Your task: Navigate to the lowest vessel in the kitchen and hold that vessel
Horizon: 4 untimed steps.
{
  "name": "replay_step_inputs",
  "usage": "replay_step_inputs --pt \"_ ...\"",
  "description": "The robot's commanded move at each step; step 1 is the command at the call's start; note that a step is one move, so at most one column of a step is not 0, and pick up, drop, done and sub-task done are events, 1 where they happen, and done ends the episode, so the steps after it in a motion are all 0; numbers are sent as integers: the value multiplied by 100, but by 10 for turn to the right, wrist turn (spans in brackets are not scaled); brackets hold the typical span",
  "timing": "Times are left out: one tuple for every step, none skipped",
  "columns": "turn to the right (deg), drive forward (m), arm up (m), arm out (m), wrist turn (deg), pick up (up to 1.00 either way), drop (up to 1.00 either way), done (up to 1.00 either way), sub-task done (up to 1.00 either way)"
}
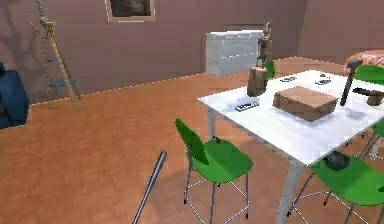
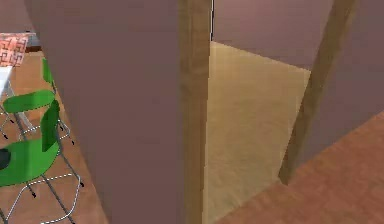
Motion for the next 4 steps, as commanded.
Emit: replay_step_inputs --pt "-450 0 0 0 0 0 0 0 0" --pt "-390 0 0 0 0 0 0 0 0" --pt "0 100 0 0 0 0 0 0 0" --pt "-60 0 0 0 0 0 0 0 0"
